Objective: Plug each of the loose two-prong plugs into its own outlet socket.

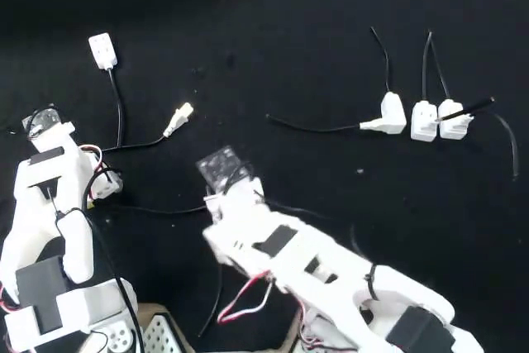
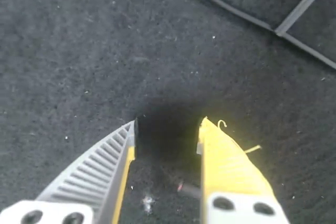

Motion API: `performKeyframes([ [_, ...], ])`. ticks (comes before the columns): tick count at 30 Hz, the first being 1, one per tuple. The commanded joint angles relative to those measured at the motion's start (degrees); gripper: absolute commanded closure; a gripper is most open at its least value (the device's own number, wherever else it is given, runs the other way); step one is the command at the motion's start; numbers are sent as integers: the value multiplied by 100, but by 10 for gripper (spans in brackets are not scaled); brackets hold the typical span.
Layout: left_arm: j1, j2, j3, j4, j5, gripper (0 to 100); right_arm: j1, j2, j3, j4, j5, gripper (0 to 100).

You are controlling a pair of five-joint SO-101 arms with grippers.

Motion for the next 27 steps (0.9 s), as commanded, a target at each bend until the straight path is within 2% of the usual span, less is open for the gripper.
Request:
performKeyframes([
  [1, -75, -255, -171, -35, 62, 809, 316, 286, -602, -149, -53, 828],
  [8, -75, -255, -180, -35, 62, 809, 273, 1051, -1130, -149, -62, 829],
  [13, -75, -255, -180, -53, 53, 809, -211, 1200, -1270, 202, -18, 831],
  [16, -75, -255, -180, -53, 53, 809, -378, 1200, -1385, 448, -9, 907],
  [18, -75, -255, -180, -53, 53, 809, -316, 1200, -1429, 457, 62, 993],
  [23, -75, -255, -180, -53, 44, 809, 88, 1086, -1446, 598, 747, 987],
  [27, -75, -255, -180, -62, 44, 809, 457, 198, -1569, 1477, 1055, 988],
])
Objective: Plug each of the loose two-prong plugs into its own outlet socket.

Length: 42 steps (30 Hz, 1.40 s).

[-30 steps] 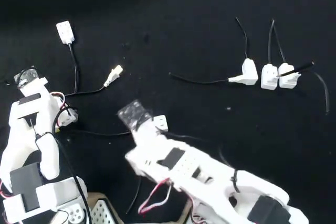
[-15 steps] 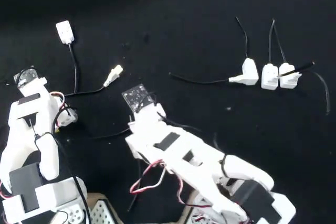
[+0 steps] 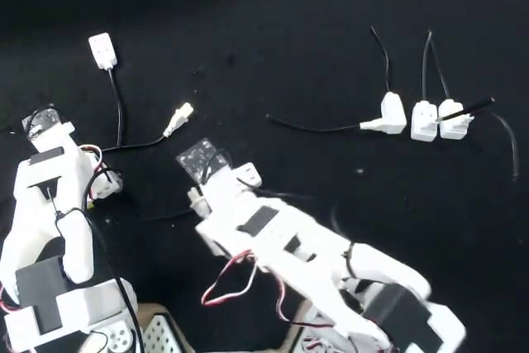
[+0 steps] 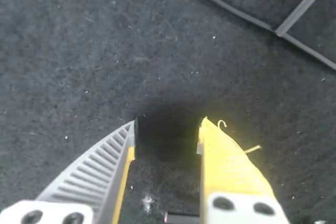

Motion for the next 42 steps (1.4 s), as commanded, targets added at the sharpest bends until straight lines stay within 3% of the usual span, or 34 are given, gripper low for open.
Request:
performKeyframes([
  [1, -75, -255, -180, -62, 26, 809, 527, -1200, -523, 1160, 422, 988],
  [8, -75, -255, -180, -62, 18, 809, 1521, -3160, -1912, 3622, 1582, 987],
  [17, -66, -255, -171, -70, 18, 809, 3077, -3090, -2782, 4862, 3481, 987],
  [22, -66, -255, -163, -70, 18, 809, 3534, -2958, -1666, 4642, 4721, 988],
  [26, -66, -255, -163, -70, 18, 809, 3859, -2976, -295, 3604, 5222, 988],
  [31, -57, -255, -154, -70, 18, 809, 4149, -2949, 866, 2356, 5257, 988],
  [42, -48, -255, -171, -70, 9, 809, 4149, -2747, 1024, 2321, 4914, 987],
])
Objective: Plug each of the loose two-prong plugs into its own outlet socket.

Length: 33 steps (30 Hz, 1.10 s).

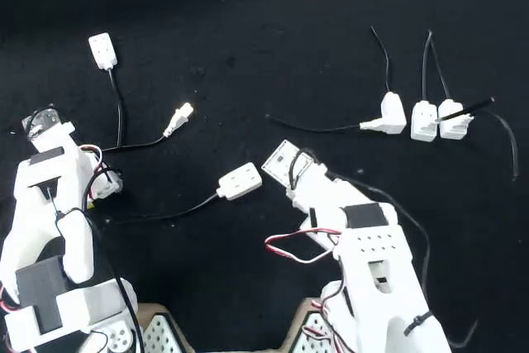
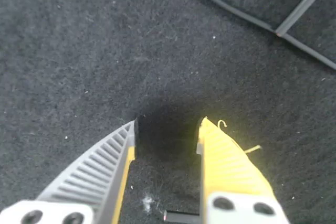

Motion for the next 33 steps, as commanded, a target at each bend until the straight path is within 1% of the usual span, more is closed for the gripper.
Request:
performKeyframes([
  [1, -57, -255, -171, -70, 9, 809, 97, 497, -198, -114, -404, 987],
  [4, -57, -255, -171, -70, 9, 809, 105, 1103, -462, -105, -589, 966],
  [8, -66, -255, -163, -70, 9, 809, 97, 1895, -1007, 299, -774, 871],
  [13, -66, -255, -163, -70, 9, 809, 79, 2167, -1763, 967, -800, 865],
  [15, -66, -255, -171, -70, 9, 809, 70, 2167, -1877, 1064, -800, 865],
  [19, -40, -255, -180, -70, 9, 809, 70, 2167, -1921, 1055, -853, 864],
  [23, -66, -255, -180, -70, 9, 809, 79, 2167, -1886, 563, -1459, 864],
  [25, -66, -255, -180, -70, 9, 809, 79, 2211, -1886, 369, -1626, 864],
  [33, -66, -255, -180, -70, 9, 809, -9, 2220, -1798, 167, -1653, 864],
])
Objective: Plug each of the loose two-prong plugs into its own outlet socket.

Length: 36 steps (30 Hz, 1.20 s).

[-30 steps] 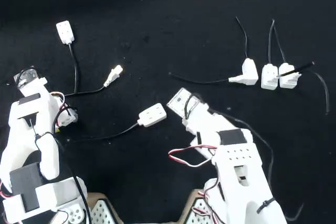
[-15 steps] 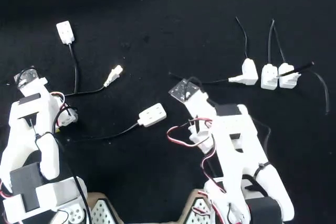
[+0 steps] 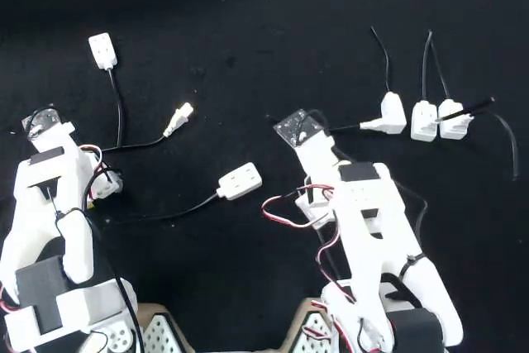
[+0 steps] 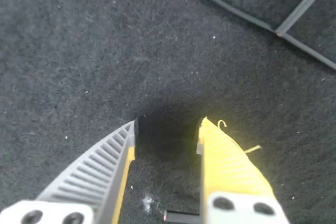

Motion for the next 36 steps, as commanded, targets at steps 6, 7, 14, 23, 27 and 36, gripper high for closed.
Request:
performKeyframes([
  [6, -75, -255, -180, -70, 9, 809, -378, 13, 321, -897, -62, 864],
  [7, -75, -255, -180, -70, 9, 809, -369, 13, 321, -932, -62, 864],
  [14, -75, -255, -180, -70, 9, 809, -396, 13, 435, -932, -62, 864],
  [23, -75, -255, -180, -70, 9, 809, -765, 13, 804, -941, -193, 864],
  [27, -75, -255, -180, -70, 9, 809, -905, -40, 752, -941, -571, 881],
  [36, -75, -255, -180, -79, 9, 809, -747, -40, 198, -492, -624, 988],
])
